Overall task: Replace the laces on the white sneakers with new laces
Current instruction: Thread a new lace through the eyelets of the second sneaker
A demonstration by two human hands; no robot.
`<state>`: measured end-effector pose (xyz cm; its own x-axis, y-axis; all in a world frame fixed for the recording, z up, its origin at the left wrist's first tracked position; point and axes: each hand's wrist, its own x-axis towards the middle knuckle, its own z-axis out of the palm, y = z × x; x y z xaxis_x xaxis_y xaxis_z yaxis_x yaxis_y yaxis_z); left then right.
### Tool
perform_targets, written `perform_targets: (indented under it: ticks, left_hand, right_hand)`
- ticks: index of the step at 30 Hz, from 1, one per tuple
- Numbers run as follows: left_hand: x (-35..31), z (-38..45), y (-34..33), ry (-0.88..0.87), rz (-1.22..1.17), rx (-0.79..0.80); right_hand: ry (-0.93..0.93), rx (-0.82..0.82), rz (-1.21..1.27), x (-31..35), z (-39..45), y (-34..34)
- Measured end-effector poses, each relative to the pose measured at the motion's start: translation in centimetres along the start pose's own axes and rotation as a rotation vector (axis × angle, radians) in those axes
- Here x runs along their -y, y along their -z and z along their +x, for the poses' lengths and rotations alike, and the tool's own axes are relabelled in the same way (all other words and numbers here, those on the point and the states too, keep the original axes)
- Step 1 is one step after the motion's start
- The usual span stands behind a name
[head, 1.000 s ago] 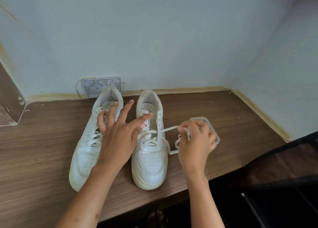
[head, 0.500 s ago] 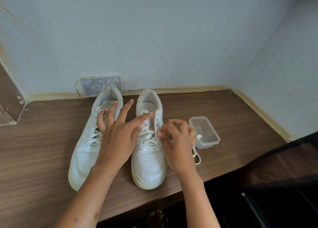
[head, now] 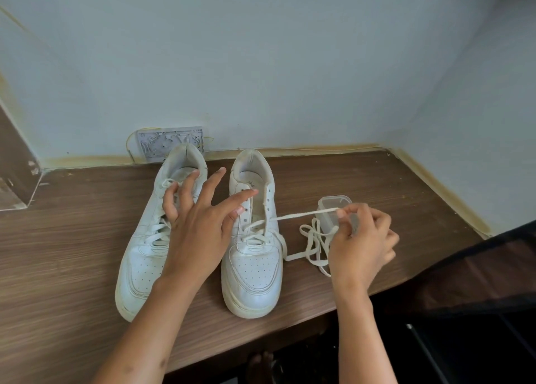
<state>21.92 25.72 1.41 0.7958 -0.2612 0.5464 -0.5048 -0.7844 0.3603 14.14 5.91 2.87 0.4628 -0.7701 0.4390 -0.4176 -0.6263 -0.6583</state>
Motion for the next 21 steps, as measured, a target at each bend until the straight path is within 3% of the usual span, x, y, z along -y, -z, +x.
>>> perform_targets:
  ticks: [13,17,21]
  left_hand:
    - [0.1,0.0,-0.1,0.007,-0.011,0.001]
    - [0.2,0.0,-0.1,0.011,-0.032,0.012]
    - [0.3,0.0,-0.1,0.008,-0.07,-0.007]
  right_hand:
    - [0.003,0.146,0.176,0.0,0.5,0.6]
    - [0.095,0.38,0.286,0.3,0.9,2.0]
    - [0.2,0.835,0.19,0.8,0.2,2.4]
